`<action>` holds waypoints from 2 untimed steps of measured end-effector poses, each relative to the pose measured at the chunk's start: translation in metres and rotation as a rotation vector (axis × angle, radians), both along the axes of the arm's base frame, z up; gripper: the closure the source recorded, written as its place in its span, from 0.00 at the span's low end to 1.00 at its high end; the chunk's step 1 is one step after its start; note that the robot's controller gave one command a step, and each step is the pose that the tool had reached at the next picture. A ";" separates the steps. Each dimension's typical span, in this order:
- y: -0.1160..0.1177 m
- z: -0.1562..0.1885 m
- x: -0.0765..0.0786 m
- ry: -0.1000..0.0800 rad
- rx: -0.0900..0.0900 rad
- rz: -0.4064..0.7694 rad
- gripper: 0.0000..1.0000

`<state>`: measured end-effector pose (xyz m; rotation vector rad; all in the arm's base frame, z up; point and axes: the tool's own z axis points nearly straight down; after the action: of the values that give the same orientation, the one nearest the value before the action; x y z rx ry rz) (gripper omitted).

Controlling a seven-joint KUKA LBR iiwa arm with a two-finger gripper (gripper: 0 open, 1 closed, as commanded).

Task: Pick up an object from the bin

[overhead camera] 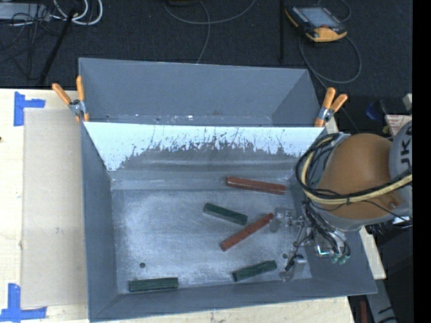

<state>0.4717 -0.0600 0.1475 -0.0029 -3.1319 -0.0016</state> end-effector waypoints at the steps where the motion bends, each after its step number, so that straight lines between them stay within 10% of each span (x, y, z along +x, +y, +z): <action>1: 0.018 0.027 0.110 -0.018 -0.001 0.049 0.00; 2: 0.036 -0.077 0.041 -0.009 0.000 0.051 0.00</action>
Offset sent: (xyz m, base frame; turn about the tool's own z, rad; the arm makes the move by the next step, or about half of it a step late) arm 0.1066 0.0168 0.0255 -0.0467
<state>0.5130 -0.0243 0.0700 0.0771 -3.1400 -0.0006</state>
